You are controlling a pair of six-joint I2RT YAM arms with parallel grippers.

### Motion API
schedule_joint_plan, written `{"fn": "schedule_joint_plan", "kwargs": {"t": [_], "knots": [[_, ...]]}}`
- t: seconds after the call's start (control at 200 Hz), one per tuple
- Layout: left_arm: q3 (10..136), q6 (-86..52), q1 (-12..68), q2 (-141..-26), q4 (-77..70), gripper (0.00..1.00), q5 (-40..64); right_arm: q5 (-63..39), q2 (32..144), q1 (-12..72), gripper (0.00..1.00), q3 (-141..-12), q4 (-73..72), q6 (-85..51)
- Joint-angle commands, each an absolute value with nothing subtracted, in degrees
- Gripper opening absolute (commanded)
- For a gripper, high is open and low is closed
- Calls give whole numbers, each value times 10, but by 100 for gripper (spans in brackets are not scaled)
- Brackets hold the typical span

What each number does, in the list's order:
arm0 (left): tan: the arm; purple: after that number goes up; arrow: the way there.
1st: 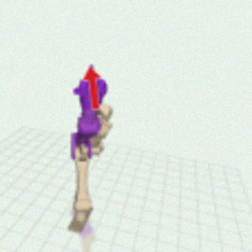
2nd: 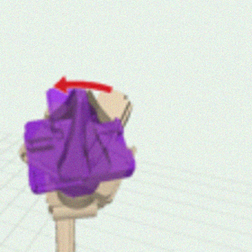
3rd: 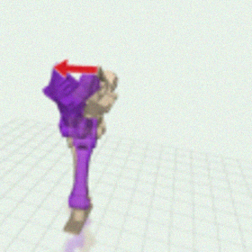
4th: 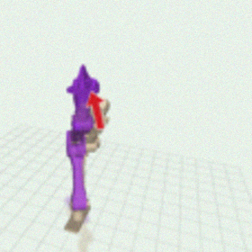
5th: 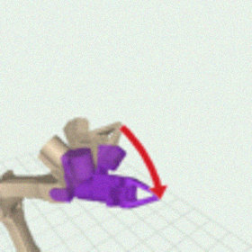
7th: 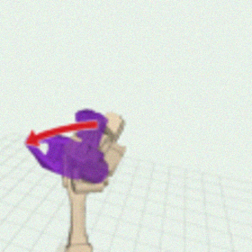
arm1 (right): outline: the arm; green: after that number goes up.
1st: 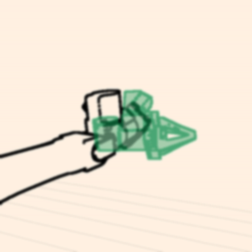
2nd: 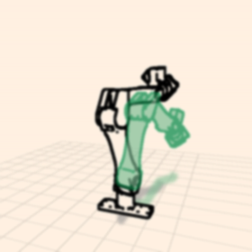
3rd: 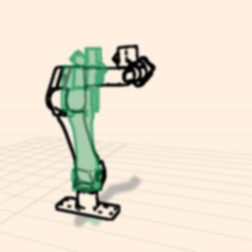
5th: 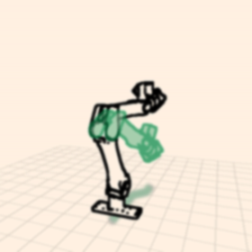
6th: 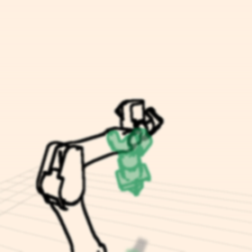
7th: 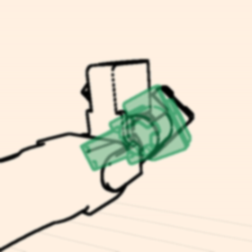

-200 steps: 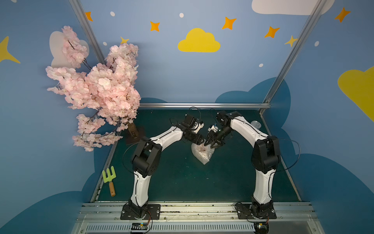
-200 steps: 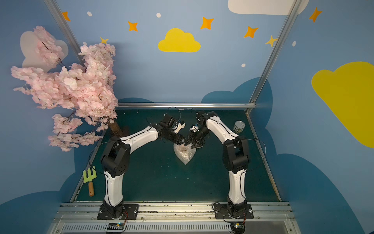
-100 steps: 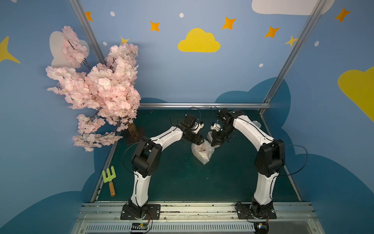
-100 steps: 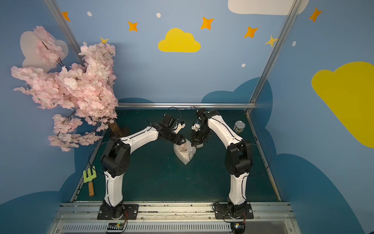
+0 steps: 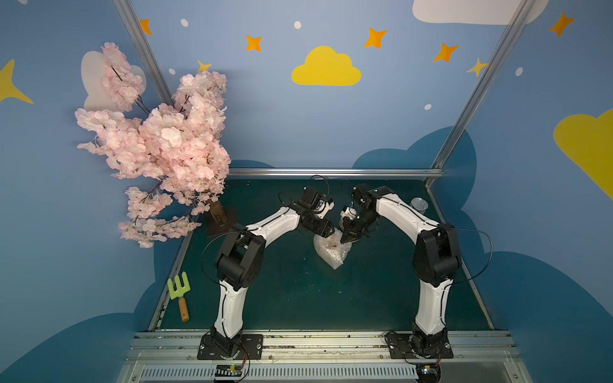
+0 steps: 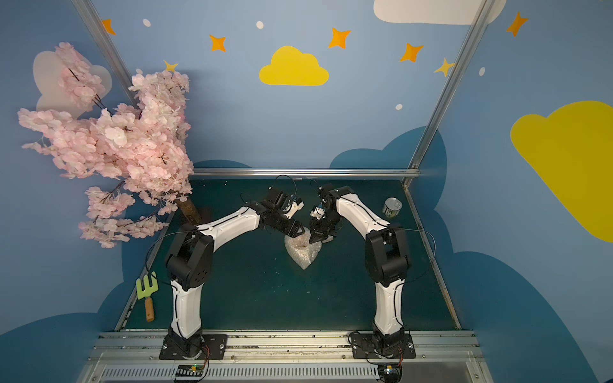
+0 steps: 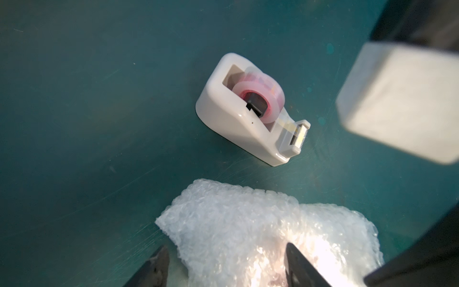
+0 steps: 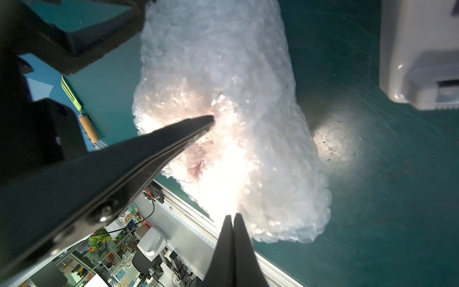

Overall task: Wrap mugs in bubble wrap
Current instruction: Stick the tape on the bubble wrap, then reset both arms

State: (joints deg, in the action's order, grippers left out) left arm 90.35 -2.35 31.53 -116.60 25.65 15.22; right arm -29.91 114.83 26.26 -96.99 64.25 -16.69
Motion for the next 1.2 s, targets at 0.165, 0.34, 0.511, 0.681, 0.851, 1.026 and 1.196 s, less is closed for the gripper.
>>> {"fn": "schedule_joint_plan", "kwargs": {"t": [0.165,0.34,0.511,0.681,0.851,1.026,1.196], "knots": [[923,-18,315,-1174,264,73,157,-283,1159,263,7,-963,637,-164],[925,-22,315,-1154,269,73,143,-293,1134,260,15,-965,638,-172],[927,-32,309,-1124,267,74,138,-301,1109,259,16,-955,633,-182],[923,-41,302,-1104,265,75,138,-316,1091,257,19,-944,605,-195],[876,-76,275,-1052,232,77,121,-312,1058,248,36,-951,601,-195],[810,-114,215,-995,192,86,98,-291,1023,207,65,-932,553,-166],[709,-108,171,-931,128,100,29,-262,994,156,77,-889,454,-128]]}}
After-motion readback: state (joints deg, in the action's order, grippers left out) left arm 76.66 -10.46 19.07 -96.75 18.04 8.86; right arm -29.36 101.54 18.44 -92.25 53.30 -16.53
